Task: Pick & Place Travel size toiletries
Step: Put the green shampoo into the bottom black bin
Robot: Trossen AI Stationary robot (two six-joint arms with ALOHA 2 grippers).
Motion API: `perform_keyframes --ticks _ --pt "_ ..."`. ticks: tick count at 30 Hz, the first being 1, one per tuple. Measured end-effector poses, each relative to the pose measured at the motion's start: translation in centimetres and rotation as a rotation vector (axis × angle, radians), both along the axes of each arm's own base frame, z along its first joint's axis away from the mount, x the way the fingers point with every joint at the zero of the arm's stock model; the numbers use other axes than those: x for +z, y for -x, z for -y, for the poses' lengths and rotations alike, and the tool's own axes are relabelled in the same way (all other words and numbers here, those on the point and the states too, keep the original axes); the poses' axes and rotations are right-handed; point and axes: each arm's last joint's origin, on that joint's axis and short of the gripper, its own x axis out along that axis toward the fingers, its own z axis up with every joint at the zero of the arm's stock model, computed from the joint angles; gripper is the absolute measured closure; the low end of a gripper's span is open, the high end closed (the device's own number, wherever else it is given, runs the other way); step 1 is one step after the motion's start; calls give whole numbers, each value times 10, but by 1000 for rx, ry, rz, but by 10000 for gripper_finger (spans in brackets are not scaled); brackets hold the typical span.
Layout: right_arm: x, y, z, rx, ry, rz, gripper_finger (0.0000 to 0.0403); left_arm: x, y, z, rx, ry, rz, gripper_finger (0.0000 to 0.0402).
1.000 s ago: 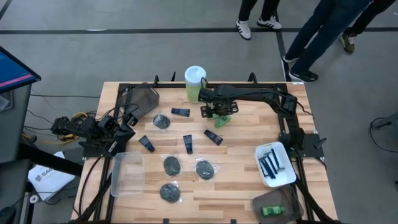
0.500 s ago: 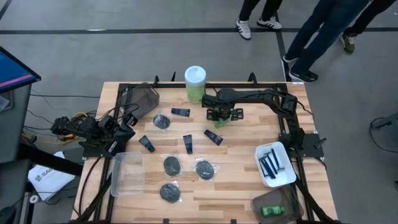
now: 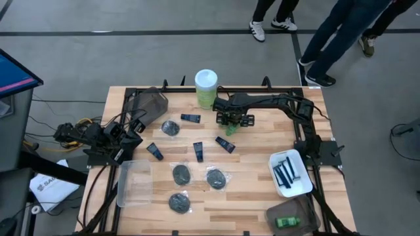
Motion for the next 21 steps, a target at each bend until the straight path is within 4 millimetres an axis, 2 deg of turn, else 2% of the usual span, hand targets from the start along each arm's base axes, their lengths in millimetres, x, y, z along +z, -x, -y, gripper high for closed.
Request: perform_keyframes --ticks 5,13,16,21 --pt "-17 5 -7 -57 -28 7 117 0 0 0 -2 -2 0 399" --pt "-22 8 -9 -60 -31 22 125 0 0 0 -2 -2 0 399" --pt "-23 8 -9 -48 -32 18 150 0 0 0 -2 -1 0 399" --pt "-23 7 -12 -11 -30 15 215 0 0 0 1 1 -1 399"
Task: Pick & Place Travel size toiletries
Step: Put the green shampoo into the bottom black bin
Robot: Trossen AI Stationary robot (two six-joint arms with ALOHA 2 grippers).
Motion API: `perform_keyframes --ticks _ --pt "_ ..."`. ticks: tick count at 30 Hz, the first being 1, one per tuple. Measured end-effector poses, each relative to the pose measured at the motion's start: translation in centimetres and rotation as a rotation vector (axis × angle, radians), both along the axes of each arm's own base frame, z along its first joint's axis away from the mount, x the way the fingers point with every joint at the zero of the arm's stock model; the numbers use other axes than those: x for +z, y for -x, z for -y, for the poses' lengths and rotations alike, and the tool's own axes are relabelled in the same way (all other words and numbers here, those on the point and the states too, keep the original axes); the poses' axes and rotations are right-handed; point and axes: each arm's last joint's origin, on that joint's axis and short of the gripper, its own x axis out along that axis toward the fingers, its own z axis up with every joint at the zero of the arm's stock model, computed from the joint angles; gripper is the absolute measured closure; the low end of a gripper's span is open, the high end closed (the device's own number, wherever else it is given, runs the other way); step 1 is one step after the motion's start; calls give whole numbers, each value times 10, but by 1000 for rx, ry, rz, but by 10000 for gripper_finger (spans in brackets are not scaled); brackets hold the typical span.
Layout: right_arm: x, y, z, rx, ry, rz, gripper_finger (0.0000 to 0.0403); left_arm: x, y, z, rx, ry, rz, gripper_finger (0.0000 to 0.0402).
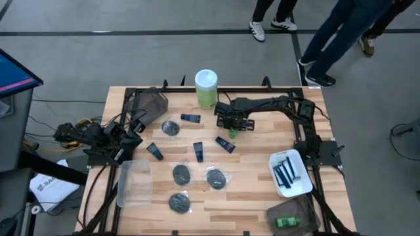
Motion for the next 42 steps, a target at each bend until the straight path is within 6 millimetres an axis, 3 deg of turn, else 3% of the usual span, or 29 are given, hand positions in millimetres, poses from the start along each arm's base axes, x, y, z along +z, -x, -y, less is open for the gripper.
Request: perform_keyframes --ticks 5,11,18,23,28,33,42 --pt "0 -1 -4 38 8 -4 258 0 0 0 0 0 0 399" --pt "3 -5 -9 106 9 -8 252 0 0 0 0 0 0 399" --pt "27 -20 -19 258 -3 -6 255 0 0 0 -1 0 0 399" --pt "50 -32 -37 380 12 2 261 0 0 0 -1 -1 0 399" --pt "75 -39 -78 534 -1 -26 257 0 0 0 -1 -1 0 399" --pt "90 -38 -137 647 -7 -60 262 0 0 0 -1 -1 0 399" --pt "92 0 -264 705 -83 -169 260 0 0 0 -4 -3 0 399"
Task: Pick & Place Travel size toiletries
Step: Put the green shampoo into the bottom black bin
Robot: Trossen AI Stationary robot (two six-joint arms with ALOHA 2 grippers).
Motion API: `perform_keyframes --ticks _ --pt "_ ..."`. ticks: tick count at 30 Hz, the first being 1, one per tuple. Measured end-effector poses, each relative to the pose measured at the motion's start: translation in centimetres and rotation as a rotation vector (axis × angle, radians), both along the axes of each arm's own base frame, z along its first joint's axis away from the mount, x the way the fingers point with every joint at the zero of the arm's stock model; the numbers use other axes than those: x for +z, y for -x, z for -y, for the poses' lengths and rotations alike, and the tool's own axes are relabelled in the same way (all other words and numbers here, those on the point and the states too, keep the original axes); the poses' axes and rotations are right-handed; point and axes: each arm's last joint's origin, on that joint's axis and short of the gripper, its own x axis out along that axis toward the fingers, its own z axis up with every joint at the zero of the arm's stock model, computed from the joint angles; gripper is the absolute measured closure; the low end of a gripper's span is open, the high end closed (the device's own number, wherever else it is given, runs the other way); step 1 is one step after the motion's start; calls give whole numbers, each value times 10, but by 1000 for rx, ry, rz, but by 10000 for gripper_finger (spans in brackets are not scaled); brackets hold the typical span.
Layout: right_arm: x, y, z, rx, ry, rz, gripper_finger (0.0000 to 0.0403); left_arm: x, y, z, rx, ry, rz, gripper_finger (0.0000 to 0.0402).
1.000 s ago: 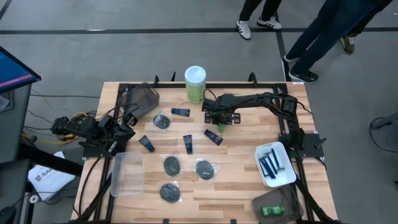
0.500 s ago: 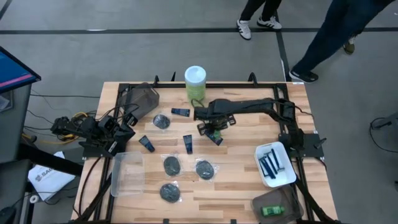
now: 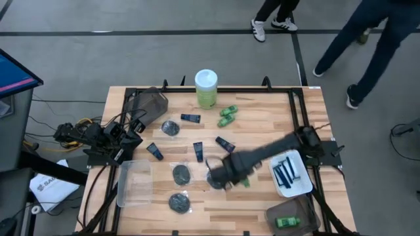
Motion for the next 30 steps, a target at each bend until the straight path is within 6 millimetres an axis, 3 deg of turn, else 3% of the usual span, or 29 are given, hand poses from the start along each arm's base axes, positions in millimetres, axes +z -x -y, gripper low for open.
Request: perform_keyframes --ticks 6,13,17,24,30 --pt "23 43 -60 -43 -50 -7 264 0 0 0 0 0 0 399" --pt "62 110 -97 -192 -38 -73 256 0 0 0 1 1 1 399" --pt "75 145 -112 -284 -8 -81 256 0 0 0 4 3 2 399" --pt "50 177 -137 -363 49 -129 255 0 0 0 4 3 3 399" --pt "24 180 -136 -386 81 -145 242 0 0 0 4 4 5 399"
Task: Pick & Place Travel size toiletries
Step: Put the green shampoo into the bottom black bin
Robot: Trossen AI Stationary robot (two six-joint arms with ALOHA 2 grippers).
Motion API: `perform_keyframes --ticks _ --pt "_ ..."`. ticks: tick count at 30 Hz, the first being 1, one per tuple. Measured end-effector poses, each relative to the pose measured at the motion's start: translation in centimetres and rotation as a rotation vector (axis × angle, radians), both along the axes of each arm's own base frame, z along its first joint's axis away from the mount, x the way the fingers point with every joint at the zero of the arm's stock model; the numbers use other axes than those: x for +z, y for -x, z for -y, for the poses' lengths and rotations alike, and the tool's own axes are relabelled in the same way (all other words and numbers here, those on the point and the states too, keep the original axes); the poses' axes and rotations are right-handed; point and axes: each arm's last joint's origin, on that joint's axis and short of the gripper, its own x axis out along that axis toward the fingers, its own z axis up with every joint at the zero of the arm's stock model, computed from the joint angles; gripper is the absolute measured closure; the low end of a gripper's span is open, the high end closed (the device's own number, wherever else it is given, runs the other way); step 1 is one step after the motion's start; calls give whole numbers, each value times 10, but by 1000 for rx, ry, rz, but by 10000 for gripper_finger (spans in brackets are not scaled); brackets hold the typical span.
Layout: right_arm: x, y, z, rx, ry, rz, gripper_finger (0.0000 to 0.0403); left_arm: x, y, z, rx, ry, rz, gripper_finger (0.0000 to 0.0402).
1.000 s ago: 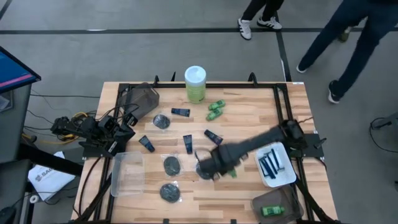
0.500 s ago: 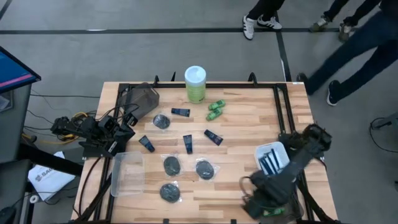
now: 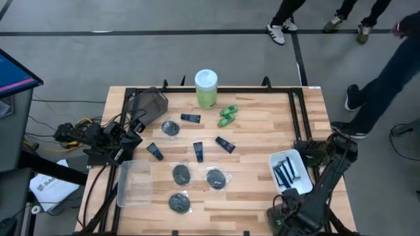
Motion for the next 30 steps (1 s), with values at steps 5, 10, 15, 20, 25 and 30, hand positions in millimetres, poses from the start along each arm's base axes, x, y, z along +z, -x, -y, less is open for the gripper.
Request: perform_keyframes --ticks 5,10,15,20,25,30 --pt "-12 -5 5 9 -5 -2 229 0 0 0 -1 0 1 399" --pt "-15 -6 3 29 -31 13 217 0 0 0 -1 0 1 399" --pt "-15 -5 1 52 -65 0 189 0 0 0 -1 0 1 399" --pt "-6 -20 9 76 -60 94 151 0 0 0 -1 0 1 399" --pt "28 -59 56 112 64 343 150 0 0 0 -2 -1 1 399" --pt "56 -101 137 338 118 439 161 0 0 0 -3 -2 1 399"
